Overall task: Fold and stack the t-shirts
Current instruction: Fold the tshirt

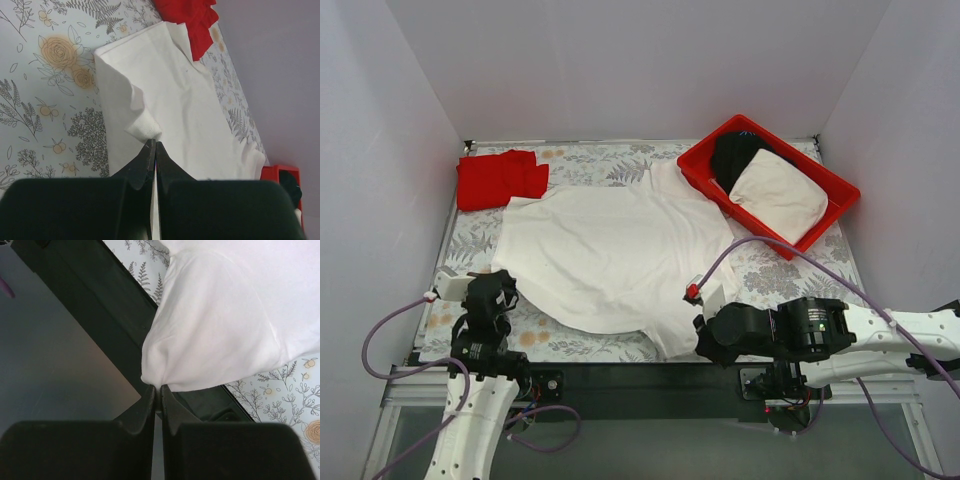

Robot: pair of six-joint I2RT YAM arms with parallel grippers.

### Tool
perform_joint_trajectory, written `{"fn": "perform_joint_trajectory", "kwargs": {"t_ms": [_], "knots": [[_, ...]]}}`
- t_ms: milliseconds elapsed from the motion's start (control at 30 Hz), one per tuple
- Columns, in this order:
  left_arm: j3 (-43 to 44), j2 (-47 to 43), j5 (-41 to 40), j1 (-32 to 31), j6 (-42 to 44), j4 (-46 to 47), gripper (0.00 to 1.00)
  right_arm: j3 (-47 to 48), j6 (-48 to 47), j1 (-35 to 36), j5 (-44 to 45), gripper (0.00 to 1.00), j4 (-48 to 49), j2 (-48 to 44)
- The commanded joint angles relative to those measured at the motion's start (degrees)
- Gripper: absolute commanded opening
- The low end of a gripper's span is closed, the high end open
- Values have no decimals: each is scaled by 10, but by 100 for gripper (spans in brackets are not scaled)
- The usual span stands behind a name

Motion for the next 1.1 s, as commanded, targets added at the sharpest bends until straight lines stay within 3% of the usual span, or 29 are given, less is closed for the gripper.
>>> {"fn": "perform_joint_trajectory", "kwargs": {"t_ms": [0,167,333,500,833,1067], "knots": [[28,-12,-17,-9,-9,-26,0,37,-8,12,0,1,-4,-15],[15,20,-18,-9,10,28,0,47,-29,12,81,1,-3,-18],[16,129,-25,-9,29,91,0,79,-41,11,232,1,3,-17],[33,181,-23,-9,63,156,0,105,-91,-15,286,1,38,49],[49,257,-31,-7,101,215,0,51,-244,-275,125,1,220,112],[58,314,-27,8,119,246,0,29,-288,-394,29,1,275,133]]}}
